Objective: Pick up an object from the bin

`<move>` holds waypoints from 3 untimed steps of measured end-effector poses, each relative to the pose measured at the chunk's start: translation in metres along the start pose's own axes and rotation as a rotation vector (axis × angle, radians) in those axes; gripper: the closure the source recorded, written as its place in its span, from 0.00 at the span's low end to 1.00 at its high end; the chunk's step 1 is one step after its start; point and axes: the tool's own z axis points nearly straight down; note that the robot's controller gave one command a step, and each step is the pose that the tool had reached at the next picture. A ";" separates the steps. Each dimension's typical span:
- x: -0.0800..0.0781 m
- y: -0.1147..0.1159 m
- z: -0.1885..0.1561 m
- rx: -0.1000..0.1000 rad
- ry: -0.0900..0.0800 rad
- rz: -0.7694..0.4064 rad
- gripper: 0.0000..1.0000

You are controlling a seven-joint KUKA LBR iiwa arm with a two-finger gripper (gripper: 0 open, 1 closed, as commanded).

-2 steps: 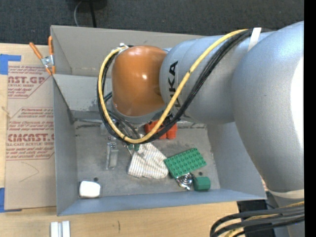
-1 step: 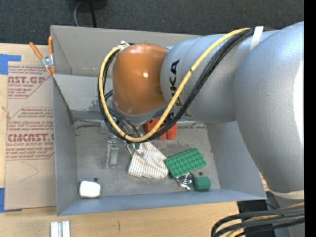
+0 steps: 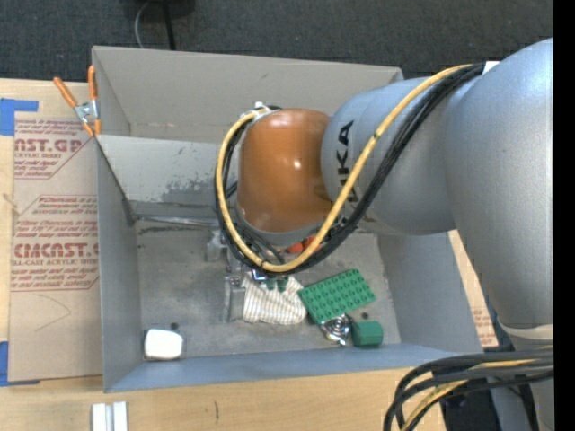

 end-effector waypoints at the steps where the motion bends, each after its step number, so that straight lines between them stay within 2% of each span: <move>1: -0.003 -0.033 0.010 0.001 0.000 -0.145 0.00; 2: -0.022 -0.069 0.017 -0.001 -0.002 -0.142 0.00; 3: -0.008 -0.079 0.037 0.000 -0.003 -0.039 0.00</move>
Offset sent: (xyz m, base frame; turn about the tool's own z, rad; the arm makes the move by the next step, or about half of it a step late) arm 0.0280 -0.0719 -0.0184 -0.1375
